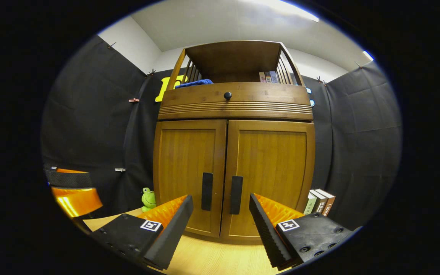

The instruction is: Open the right door of the double-door shoe cabinet with the right hand, and open the left door with the left hand.

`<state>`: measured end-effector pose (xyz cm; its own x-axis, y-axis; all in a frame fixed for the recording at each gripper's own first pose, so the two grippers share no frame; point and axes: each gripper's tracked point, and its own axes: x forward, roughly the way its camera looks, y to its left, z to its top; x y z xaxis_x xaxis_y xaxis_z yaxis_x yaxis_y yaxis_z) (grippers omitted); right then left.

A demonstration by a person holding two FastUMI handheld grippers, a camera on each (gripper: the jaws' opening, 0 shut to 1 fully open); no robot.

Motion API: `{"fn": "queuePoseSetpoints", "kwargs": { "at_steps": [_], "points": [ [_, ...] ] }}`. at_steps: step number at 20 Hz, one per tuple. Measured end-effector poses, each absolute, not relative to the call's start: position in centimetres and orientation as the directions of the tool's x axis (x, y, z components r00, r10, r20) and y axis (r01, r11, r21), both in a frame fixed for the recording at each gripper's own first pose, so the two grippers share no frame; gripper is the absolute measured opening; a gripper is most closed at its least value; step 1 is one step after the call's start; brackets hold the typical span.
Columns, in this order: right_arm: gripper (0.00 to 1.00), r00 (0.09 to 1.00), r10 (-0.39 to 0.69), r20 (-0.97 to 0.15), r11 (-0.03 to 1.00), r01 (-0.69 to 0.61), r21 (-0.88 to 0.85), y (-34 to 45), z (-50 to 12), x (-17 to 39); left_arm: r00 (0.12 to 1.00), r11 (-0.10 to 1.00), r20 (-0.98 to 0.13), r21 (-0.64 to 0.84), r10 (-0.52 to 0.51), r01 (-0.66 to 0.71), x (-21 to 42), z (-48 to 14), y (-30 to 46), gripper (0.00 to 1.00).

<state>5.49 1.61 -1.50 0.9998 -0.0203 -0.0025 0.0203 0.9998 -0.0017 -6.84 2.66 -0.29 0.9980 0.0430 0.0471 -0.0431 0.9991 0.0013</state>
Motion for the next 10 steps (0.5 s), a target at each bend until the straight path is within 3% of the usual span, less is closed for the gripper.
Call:
{"fn": "queuePoseSetpoints", "kwargs": {
  "at_steps": [6, 10],
  "points": [
    [0.94, 0.997, -0.078, -0.024, 0.997, 0.079, 0.004, 0.1, -3.2, 10.4, 0.996, 0.996, 0.032, 0.010, 0.086, -0.086, -7.6, -1.1, 4.9, 0.92],
    [0.88, 0.994, -0.092, -0.058, 0.996, 0.092, 0.000, -0.4, -5.2, 13.5, 0.991, 0.992, 0.036, -0.001, 0.127, -0.127, -7.9, -1.2, 6.7, 0.92]
  ]
}}
